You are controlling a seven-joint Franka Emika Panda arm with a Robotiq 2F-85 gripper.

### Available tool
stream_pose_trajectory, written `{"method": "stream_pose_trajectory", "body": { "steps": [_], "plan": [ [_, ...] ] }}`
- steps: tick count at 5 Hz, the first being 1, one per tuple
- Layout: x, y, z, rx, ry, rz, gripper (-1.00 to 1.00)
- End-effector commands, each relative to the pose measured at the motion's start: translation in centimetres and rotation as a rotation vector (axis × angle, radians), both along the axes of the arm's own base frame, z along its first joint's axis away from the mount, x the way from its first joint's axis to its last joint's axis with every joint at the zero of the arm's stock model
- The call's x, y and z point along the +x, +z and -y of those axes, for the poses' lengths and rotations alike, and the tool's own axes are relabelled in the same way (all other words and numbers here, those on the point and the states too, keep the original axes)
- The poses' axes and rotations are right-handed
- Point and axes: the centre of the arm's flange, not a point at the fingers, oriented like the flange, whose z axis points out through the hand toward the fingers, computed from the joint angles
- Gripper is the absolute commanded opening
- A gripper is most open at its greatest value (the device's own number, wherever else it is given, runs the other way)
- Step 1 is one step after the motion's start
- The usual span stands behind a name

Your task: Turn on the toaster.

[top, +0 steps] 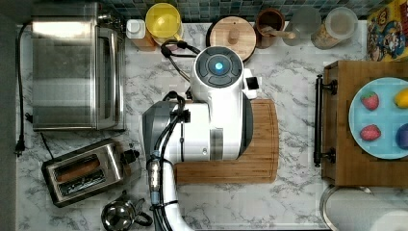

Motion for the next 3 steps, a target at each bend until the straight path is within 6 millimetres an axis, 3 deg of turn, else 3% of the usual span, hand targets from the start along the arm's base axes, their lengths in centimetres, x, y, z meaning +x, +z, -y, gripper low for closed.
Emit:
{"method": "stream_pose_trajectory", "body": {
  "steps": [1, 2, 3],
  "plan": [
    [-4.2, -0.7, -12.6, 0.064, 0.414, 0.114, -1.0],
    [-5.7, 0.1, -14.3, 0.11, 0.495, 0.155, -1.0],
    [-5.9, -1.3, -16.1, 0.11, 0.559, 0.109, -1.0]
  ]
}}
